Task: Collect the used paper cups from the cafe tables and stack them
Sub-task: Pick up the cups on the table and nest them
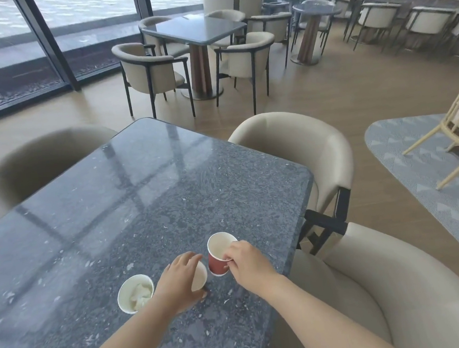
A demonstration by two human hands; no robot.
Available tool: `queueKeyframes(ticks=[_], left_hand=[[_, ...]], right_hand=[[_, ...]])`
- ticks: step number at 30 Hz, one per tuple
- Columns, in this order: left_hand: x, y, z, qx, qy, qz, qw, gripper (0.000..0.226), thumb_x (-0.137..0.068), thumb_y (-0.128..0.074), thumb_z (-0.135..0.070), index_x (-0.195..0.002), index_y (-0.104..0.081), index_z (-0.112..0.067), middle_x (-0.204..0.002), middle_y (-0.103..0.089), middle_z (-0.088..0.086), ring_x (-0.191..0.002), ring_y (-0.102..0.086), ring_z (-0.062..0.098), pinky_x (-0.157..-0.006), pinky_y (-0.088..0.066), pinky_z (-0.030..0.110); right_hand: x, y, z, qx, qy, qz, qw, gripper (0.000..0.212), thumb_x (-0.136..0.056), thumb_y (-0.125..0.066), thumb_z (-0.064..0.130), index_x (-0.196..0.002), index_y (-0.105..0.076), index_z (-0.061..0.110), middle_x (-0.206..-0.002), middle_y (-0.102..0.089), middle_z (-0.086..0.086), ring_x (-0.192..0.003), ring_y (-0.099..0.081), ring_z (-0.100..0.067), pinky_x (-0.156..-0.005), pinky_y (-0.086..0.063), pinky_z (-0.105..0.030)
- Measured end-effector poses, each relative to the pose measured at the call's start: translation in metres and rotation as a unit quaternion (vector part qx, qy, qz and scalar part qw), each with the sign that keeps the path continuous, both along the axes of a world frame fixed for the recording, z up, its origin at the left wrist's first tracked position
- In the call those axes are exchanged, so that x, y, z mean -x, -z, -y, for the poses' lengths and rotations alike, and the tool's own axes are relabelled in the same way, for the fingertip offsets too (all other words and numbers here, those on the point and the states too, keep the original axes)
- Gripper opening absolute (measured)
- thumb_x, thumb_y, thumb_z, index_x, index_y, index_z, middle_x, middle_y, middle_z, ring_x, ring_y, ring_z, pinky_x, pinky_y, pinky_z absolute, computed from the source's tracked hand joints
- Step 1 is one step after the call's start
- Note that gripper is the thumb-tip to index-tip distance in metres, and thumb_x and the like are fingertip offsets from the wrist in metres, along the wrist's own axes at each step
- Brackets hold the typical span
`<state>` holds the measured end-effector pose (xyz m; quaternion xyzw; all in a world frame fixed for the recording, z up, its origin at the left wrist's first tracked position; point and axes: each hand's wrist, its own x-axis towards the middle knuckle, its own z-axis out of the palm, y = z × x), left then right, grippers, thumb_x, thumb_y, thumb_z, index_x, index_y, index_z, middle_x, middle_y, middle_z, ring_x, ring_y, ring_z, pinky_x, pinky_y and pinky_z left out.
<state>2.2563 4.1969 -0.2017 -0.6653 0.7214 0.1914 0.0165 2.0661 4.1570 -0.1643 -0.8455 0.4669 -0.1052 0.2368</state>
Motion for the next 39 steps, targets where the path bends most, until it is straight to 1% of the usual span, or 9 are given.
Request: queueKeyframes(ticks=[3,7,11,16,20,23,29,33,39], left_hand=[[-0.012,-0.007,-0.006,0.009,-0.017,-0.018,1.000,0.085,-0.073,-0.067,-0.053,-0.142,-0.025,-0.024,-0.149,-0.027,-0.005,-0.137,-0.026,0.017,-0.109,-0.031,0.033],[-0.031,-0.016,-0.015,0.017,-0.054,-0.044,0.997,0.081,-0.076,-0.064,-0.054,-0.141,-0.028,-0.023,-0.148,-0.030,-0.004,-0.137,-0.028,0.018,-0.111,-0.027,0.030],[-0.047,-0.024,-0.027,0.024,-0.073,-0.021,0.997,0.080,-0.078,-0.061,-0.058,-0.142,-0.027,-0.025,-0.147,-0.030,-0.007,-0.136,-0.029,0.015,-0.108,-0.033,0.030],[-0.058,-0.026,-0.043,0.004,-0.087,-0.002,0.996,0.073,-0.081,-0.062,-0.049,-0.141,-0.029,-0.022,-0.145,-0.033,-0.004,-0.132,-0.034,0.017,-0.107,-0.031,0.029],[-0.060,-0.022,-0.054,-0.008,-0.115,0.010,0.993,0.057,-0.082,-0.062,-0.043,-0.129,-0.038,-0.023,-0.129,-0.042,-0.005,-0.124,-0.038,0.014,-0.095,-0.038,0.025],[-0.060,-0.018,-0.059,-0.034,-0.129,0.013,0.991,0.054,-0.084,-0.061,-0.040,-0.129,-0.037,-0.024,-0.132,-0.038,-0.007,-0.126,-0.034,0.013,-0.091,-0.045,0.029],[-0.056,-0.008,-0.059,-0.069,-0.149,0.064,0.984,0.046,-0.089,-0.050,-0.017,-0.131,-0.033,-0.022,-0.132,-0.042,-0.006,-0.114,-0.052,0.022,-0.077,-0.053,0.039],[-0.057,0.001,-0.061,-0.057,-0.172,0.048,0.982,0.056,-0.082,-0.044,0.001,-0.130,-0.033,-0.026,-0.130,-0.046,-0.009,-0.106,-0.056,0.024,-0.070,-0.053,0.039],[-0.051,-0.006,-0.065,-0.040,-0.214,0.019,0.976,0.057,-0.081,-0.045,0.001,-0.126,-0.030,-0.031,-0.122,-0.051,-0.002,-0.085,-0.062,0.031,-0.063,-0.045,0.036]], right_hand=[[-0.005,-0.010,0.000,0.034,-0.004,0.050,0.998,0.017,-0.088,-0.047,0.007,-0.095,-0.063,0.006,-0.099,-0.062,-0.011,-0.097,-0.051,-0.027,-0.078,-0.043,-0.034],[-0.020,-0.021,-0.005,0.069,-0.021,0.096,0.993,0.017,-0.088,-0.049,0.007,-0.095,-0.064,0.008,-0.099,-0.065,-0.009,-0.096,-0.053,-0.026,-0.076,-0.047,-0.037],[-0.033,-0.026,-0.012,0.075,-0.050,0.106,0.990,0.017,-0.087,-0.050,0.004,-0.094,-0.065,0.006,-0.099,-0.065,-0.010,-0.096,-0.054,-0.028,-0.079,-0.047,-0.038],[-0.044,-0.017,-0.022,0.038,-0.086,0.060,0.994,0.020,-0.090,-0.047,0.006,-0.102,-0.063,0.006,-0.107,-0.062,-0.009,-0.105,-0.050,-0.025,-0.086,-0.044,-0.035],[-0.046,-0.008,-0.023,0.021,-0.107,-0.010,0.994,0.023,-0.092,-0.043,0.010,-0.106,-0.061,0.009,-0.112,-0.059,-0.007,-0.108,-0.047,-0.024,-0.083,-0.043,-0.035],[-0.047,0.001,-0.020,0.015,-0.122,-0.049,0.991,0.022,-0.092,-0.041,0.009,-0.104,-0.060,0.009,-0.112,-0.058,-0.008,-0.109,-0.047,-0.024,-0.084,-0.045,-0.036],[-0.053,0.030,-0.013,0.000,-0.168,-0.096,0.981,0.021,-0.092,-0.043,0.010,-0.105,-0.060,0.008,-0.114,-0.057,-0.007,-0.112,-0.046,-0.024,-0.090,-0.045,-0.038],[-0.055,0.047,-0.014,-0.014,-0.171,-0.079,0.982,0.018,-0.092,-0.049,0.021,-0.101,-0.058,0.008,-0.113,-0.055,-0.007,-0.109,-0.048,-0.025,-0.088,-0.045,-0.036],[-0.060,0.046,-0.012,-0.003,-0.168,-0.032,0.985,0.016,-0.091,-0.051,0.018,-0.095,-0.059,0.005,-0.106,-0.057,-0.011,-0.106,-0.048,-0.026,-0.086,-0.041,-0.035]])
